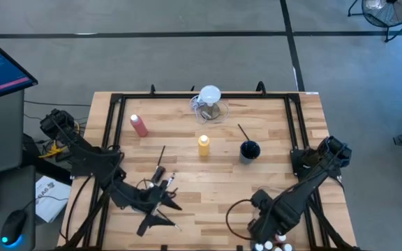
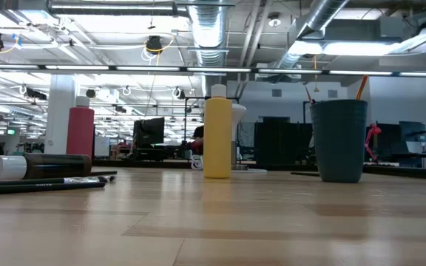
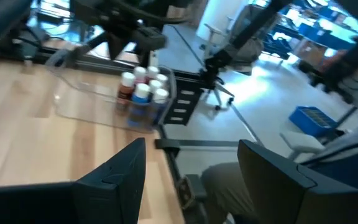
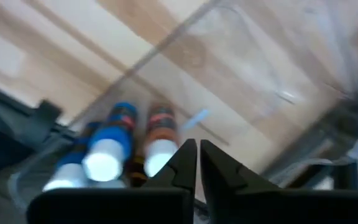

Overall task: Pick & Place Paint Supplies
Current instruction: Adjust the small brown paint bottle into the transparent bin

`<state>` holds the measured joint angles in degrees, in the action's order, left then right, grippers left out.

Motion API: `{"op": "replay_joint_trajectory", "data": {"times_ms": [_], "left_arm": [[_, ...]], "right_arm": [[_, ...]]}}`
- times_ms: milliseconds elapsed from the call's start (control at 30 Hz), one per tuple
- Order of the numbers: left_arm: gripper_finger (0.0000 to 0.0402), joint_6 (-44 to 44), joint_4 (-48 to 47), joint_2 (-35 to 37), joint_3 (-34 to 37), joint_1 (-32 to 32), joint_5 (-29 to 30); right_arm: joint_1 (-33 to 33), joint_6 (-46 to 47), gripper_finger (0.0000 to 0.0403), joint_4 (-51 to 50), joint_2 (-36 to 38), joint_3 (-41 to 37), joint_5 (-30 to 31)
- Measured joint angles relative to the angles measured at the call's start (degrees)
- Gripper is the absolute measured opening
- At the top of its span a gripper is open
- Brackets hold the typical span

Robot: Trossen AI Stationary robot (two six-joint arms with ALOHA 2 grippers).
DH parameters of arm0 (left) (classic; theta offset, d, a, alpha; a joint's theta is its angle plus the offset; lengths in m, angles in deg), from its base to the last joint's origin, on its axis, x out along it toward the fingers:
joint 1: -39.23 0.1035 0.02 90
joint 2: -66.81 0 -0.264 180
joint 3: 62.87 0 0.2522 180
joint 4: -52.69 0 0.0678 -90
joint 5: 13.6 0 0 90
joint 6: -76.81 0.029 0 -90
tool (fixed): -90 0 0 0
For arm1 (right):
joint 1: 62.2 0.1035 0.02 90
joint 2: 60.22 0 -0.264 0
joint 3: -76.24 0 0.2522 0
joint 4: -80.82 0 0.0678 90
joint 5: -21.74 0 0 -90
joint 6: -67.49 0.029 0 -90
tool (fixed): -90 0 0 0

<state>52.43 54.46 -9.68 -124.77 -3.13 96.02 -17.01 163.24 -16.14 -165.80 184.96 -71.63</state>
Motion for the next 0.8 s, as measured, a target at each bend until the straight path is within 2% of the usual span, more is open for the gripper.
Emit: {"op": "replay_joint_trajectory", "data": {"times_ms": [300, 567, 667, 800], "left_arm": [[0.0214, 0.0, 0.1, 0.0, 0.0, -4.0, 0.0], [0.0214, 0.0, 0.1, 0.0, 0.0, -3.9, 0.2], [0.0214, 0.0, 0.1, 0.0, 0.0, -3.9, 0.4], [0.0214, -0.2, 0.1, 0.0, 0.0, -4.3, 0.5]], "right_arm": [[0.0, -0.3, 0.0002, -5.7, 0.2, 0.0, 0.3], [-0.3, -0.6, 0.0001, -6.3, 3.7, -0.1, 5.0], [0.2, 0.7, 0.0, -4.4, 5.3, -3.5, 5.1], [1.2, 3.3, 0.0, 7.5, 9.1, -13.9, 3.1]]}}
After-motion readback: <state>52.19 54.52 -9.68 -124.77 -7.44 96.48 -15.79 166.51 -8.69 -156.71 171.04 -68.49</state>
